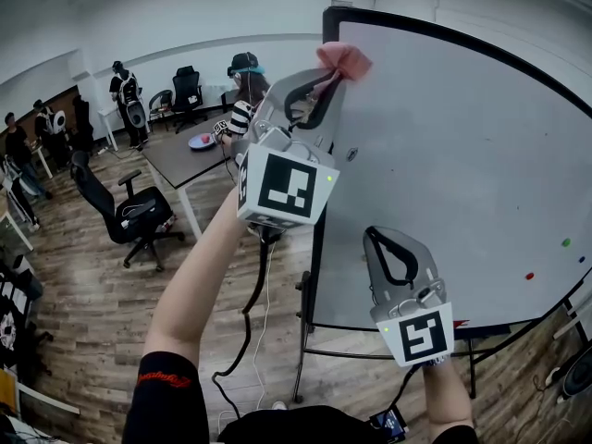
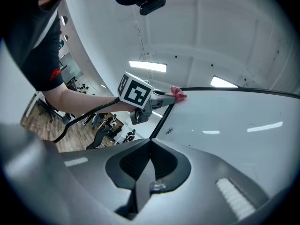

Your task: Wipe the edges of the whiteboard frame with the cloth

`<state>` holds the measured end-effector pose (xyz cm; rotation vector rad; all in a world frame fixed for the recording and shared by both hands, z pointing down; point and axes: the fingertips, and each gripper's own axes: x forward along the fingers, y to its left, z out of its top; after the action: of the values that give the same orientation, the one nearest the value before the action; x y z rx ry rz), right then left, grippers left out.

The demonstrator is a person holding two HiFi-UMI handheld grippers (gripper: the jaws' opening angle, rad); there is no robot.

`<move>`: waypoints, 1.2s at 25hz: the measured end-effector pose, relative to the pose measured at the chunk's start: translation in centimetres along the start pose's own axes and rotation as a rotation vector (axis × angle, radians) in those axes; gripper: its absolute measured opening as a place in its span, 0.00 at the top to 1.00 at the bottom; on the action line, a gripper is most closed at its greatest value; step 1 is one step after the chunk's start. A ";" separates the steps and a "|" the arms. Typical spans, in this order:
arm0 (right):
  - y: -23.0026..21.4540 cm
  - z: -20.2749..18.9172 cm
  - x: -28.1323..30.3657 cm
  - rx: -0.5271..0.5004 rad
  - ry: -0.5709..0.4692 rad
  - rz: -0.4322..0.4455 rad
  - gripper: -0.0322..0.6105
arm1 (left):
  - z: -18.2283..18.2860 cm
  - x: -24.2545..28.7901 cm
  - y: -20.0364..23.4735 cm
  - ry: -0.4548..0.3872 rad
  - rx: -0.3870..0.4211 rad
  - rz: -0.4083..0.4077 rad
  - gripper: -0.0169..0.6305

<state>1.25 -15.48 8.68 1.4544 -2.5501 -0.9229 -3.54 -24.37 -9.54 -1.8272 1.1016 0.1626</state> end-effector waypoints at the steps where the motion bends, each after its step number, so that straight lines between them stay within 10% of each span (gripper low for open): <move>1: 0.0 -0.1 0.0 0.002 0.001 0.000 0.95 | -0.3 -0.1 -0.1 0.003 -0.009 0.000 0.95; 30: 0.5 -0.8 -1.3 0.038 -0.003 0.010 0.95 | -1.6 -1.8 -2.7 0.043 -0.046 -0.001 0.95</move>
<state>1.89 -14.63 9.92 1.4497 -2.5885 -0.8808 -3.12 -24.18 -5.96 -1.8799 1.1354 0.1492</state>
